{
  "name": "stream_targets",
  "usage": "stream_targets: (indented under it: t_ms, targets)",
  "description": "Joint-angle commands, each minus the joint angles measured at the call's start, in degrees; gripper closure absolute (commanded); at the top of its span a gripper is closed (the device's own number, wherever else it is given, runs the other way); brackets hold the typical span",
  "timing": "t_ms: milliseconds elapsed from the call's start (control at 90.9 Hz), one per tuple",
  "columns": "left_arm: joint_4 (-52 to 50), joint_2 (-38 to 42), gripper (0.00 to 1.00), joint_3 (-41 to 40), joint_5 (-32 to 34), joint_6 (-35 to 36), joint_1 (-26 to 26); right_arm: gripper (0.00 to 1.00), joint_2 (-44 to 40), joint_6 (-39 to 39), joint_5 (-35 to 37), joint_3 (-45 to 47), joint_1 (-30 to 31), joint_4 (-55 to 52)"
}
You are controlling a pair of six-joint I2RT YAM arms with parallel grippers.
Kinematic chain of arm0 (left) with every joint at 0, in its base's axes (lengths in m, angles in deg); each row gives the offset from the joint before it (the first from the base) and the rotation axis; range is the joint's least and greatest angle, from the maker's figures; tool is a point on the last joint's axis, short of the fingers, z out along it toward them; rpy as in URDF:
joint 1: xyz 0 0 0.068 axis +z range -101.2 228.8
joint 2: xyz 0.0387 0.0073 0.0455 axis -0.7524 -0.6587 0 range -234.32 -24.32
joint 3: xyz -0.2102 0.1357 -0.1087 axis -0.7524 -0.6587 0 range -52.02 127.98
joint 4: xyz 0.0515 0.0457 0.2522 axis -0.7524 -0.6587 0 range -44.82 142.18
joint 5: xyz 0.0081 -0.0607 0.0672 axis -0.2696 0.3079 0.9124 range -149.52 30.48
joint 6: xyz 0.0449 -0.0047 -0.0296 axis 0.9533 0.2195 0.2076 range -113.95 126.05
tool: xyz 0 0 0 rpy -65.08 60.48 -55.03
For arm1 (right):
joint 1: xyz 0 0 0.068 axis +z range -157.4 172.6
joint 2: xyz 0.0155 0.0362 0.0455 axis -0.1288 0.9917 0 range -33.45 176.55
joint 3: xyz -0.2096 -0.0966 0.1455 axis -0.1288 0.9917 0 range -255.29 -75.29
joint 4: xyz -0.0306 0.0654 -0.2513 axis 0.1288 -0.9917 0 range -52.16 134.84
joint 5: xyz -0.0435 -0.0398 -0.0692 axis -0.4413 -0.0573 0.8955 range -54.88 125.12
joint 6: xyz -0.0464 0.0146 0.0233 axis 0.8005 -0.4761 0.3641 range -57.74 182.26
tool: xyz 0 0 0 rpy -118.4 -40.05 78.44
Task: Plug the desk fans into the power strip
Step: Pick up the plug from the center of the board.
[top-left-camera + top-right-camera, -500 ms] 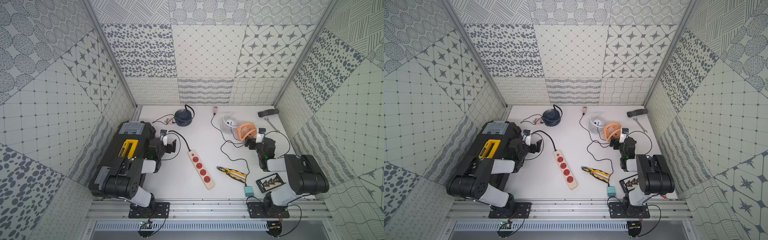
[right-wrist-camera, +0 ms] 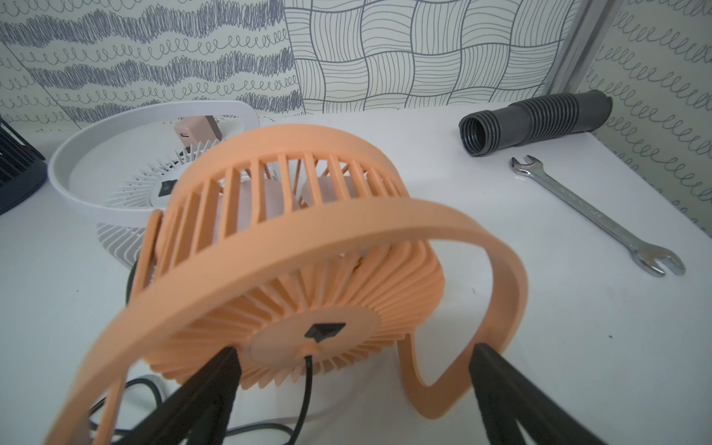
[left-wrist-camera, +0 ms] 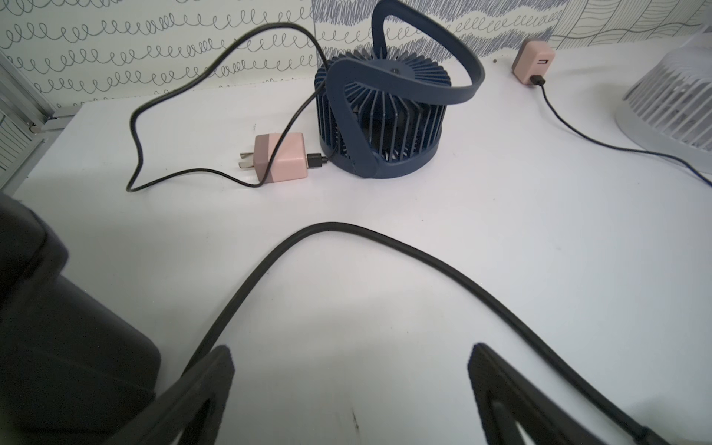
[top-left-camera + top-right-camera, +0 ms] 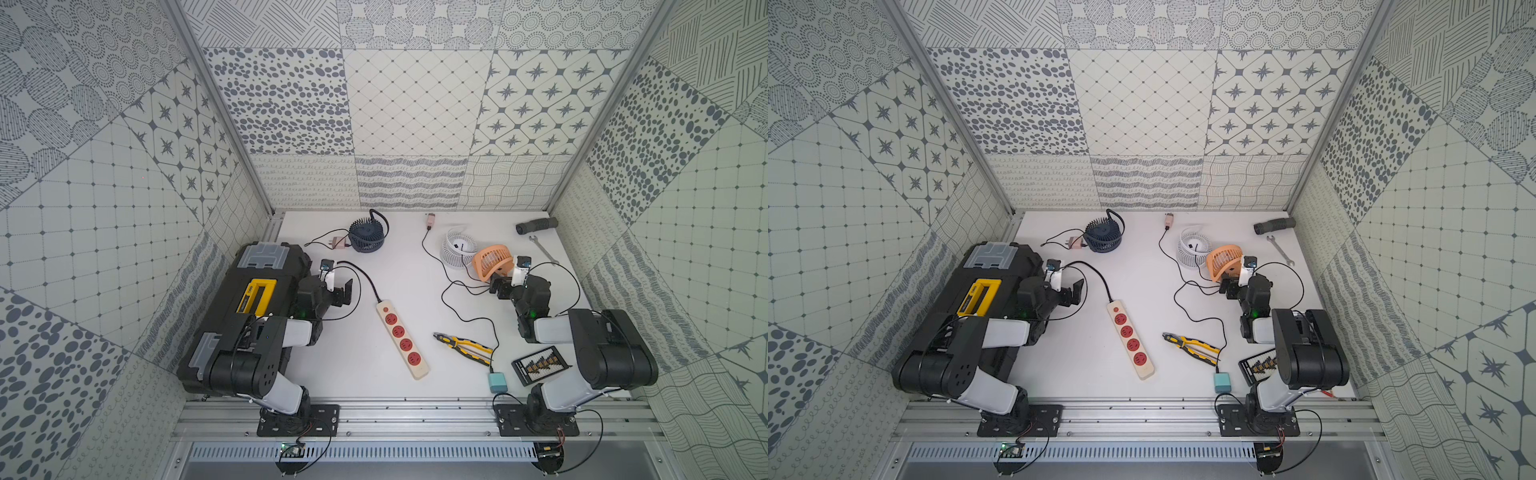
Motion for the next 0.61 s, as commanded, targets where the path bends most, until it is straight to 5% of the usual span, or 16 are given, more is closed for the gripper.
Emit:
stream_targets:
  t_ms: [0,165,319,484,594]
  targets:
    - [1.2,0.3,0.02,0.7,-1.0,0.9,0.5,0.03,-1.6,-1.9,3.9,-0.1,0.3,2.0]
    - [-16.9,13.5,0.02,4.5,-3.1,0.4,0.2,0.03,-15.8,-3.1,5.0,-1.3,0.3,-12.9]
    - [-24.6,25.8,0.02,3.6,-3.6,-3.3,-3.1,0.03,-29.9,-18.1,-0.6,-9.9,0.3,-41.3]
    - [-36.3,38.4,0.02,3.9,-1.3,-7.0,-10.9,0.03,-30.8,-32.7,-16.0,-18.6,1.8,-66.3]
    - [-41.0,44.3,0.02,3.8,1.4,-7.6,-17.8,0.03,-29.9,-32.3,-10.7,-21.8,8.0,-82.0]
